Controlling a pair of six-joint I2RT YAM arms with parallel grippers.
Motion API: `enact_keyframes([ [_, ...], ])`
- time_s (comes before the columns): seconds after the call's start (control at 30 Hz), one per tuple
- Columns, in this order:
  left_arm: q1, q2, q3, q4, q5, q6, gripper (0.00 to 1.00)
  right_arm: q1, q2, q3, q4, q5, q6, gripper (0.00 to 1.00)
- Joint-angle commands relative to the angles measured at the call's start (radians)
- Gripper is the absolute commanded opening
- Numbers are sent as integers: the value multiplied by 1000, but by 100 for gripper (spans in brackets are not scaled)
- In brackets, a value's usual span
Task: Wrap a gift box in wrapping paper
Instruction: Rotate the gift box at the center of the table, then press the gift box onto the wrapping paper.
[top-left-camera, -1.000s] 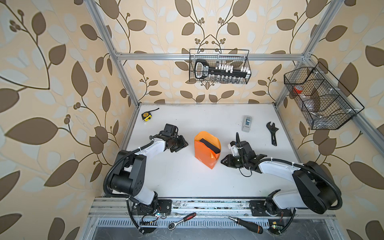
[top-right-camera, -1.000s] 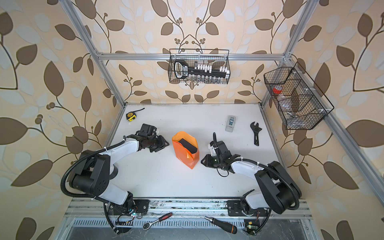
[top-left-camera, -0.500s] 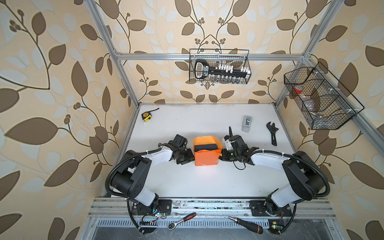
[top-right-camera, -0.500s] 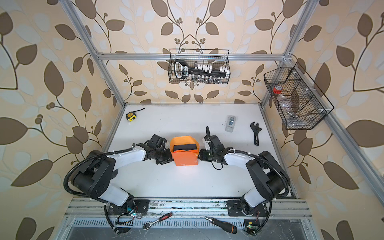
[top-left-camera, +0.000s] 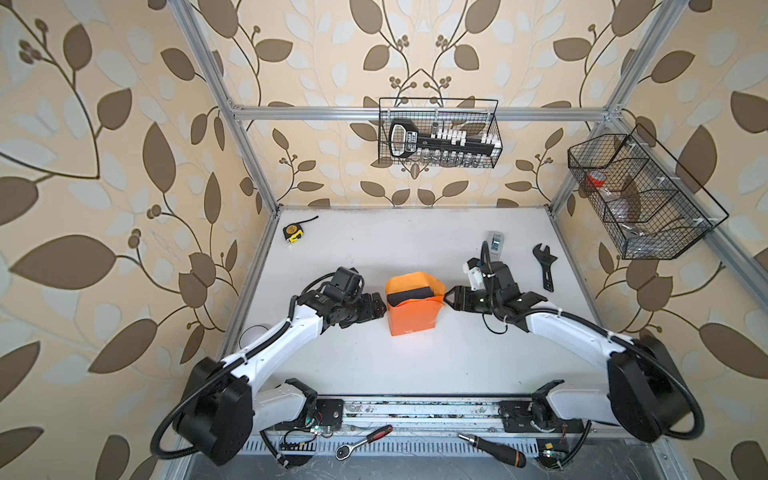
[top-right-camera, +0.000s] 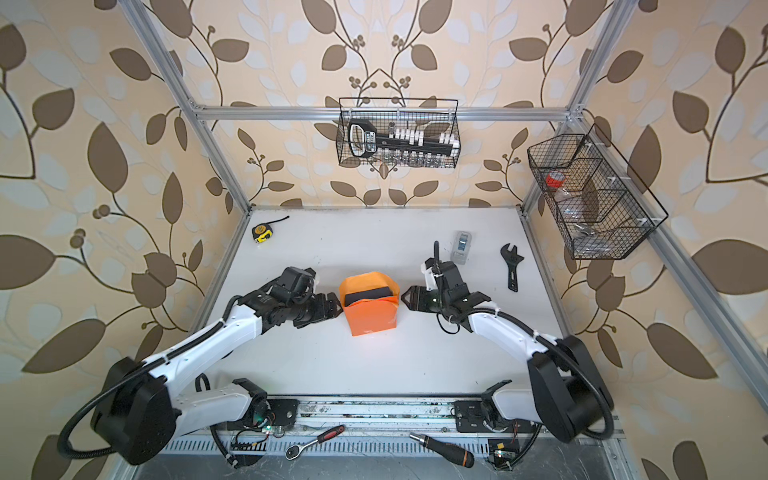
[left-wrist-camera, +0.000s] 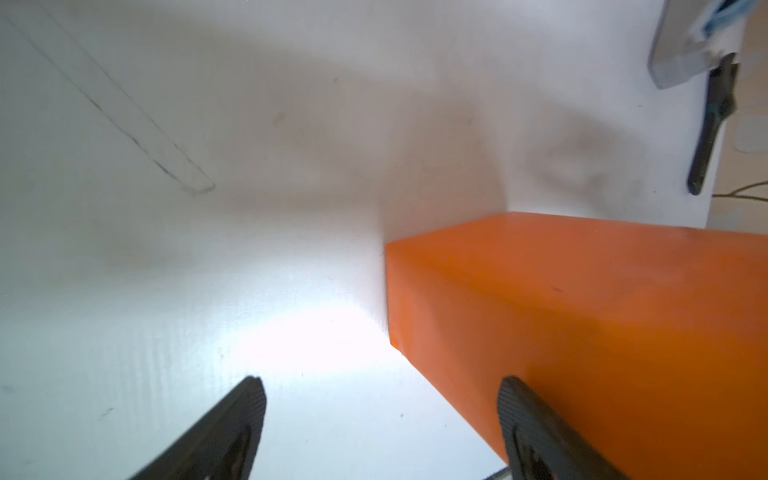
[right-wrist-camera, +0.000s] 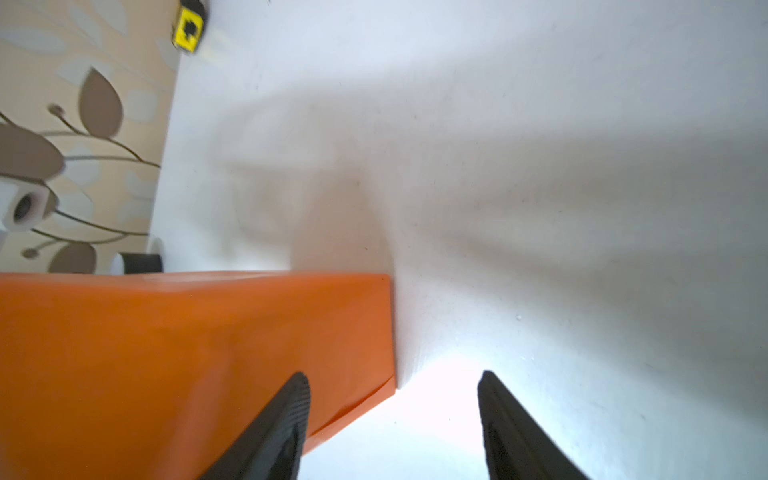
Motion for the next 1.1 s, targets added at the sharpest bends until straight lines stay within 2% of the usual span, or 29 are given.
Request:
enact_keyframes([
  [0.0,6,-94,120,-161,-50,52,99,-6,-76,107,-144,-17,-51,79],
  [0.07,5,-107,183,-193,-34,63,99,0,-78,172,-205,-37,-66,87],
  [0.23,-6,-18,319,-241,54,79,99,52,-55,290,-293,-2,-95,92],
  [0.4,-90,104,411,-287,-18,112,99,112,41,388,-408,46,-154,90],
  [0.53,-160,201,467,-331,-95,128,99,146,91,418,-428,81,-166,88],
  [0.67,-216,293,509,-367,-125,134,99,171,162,453,-448,103,-188,86],
  [0.83,-244,350,476,-361,-150,121,94,208,241,457,-457,135,-207,83],
  [0.97,-246,362,412,-323,-152,104,82,242,282,434,-443,166,-211,80],
  [1.07,-253,388,375,-297,-142,96,78,270,315,423,-438,195,-209,79],
])
